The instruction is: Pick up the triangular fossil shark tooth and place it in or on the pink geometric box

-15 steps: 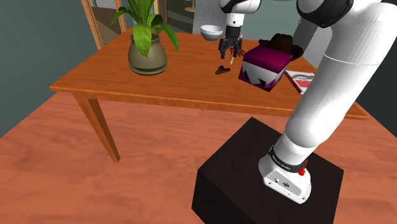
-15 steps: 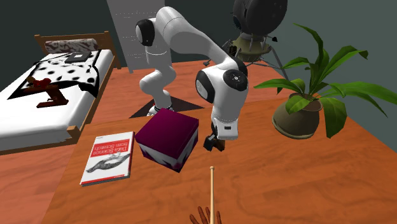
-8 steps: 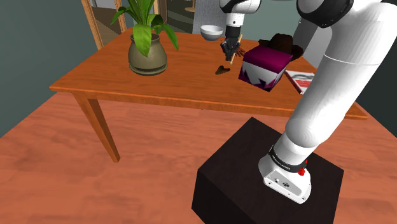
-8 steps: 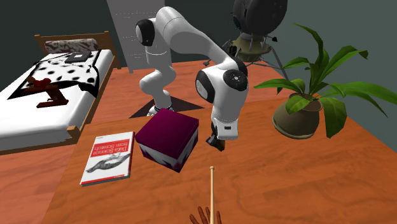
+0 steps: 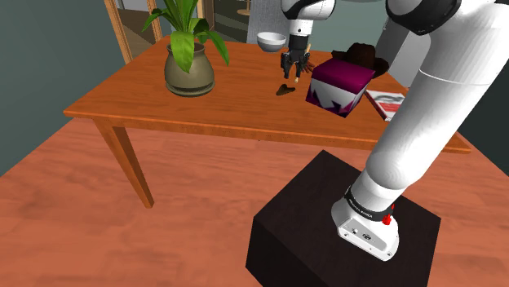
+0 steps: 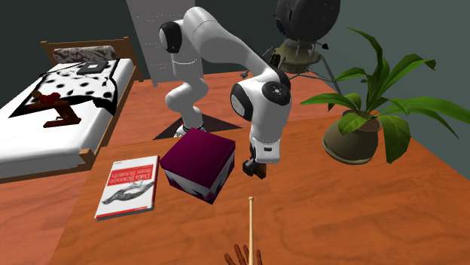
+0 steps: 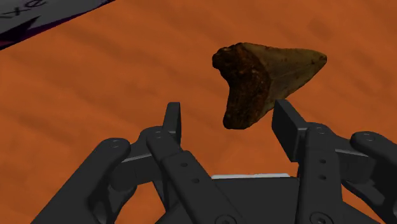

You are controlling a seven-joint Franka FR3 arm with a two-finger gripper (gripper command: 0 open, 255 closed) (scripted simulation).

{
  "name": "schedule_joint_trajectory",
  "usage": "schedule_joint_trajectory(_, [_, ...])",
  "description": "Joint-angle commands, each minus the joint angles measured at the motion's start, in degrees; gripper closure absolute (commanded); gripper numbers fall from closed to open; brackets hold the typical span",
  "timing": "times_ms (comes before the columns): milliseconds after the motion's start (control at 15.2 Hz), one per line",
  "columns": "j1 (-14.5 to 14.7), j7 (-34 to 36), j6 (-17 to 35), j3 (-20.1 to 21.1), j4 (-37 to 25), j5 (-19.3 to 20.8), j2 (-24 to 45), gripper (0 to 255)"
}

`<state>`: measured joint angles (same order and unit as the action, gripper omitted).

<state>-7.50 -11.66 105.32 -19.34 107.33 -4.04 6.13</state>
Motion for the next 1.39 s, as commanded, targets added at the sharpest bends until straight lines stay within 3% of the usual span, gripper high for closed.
schedule_joint_trajectory(0, [2.2, 19.3, 12.3, 0.3, 8.9, 1.7, -4.9, 0])
schedule_joint_trajectory(66, [3.3, 31.5, 19.5, 0.9, 13.5, 4.0, -6.8, 0])
schedule_joint_trajectory(132, [3.2, 32.7, 20.2, 1.2, 13.9, 4.3, -7.0, 0])
schedule_joint_trajectory(594, [3.0, 31.8, 25.6, 1.2, 16.3, 3.0, -3.7, 0])
schedule_joint_trajectory(1122, [3.0, 31.8, 25.6, 1.2, 16.3, 3.0, -3.7, 0])
schedule_joint_trajectory(1188, [3.0, 31.8, 25.6, 1.2, 16.3, 3.0, -3.7, 255])
schedule_joint_trajectory(1320, [3.0, 31.8, 25.6, 1.2, 16.3, 3.0, -3.7, 255])
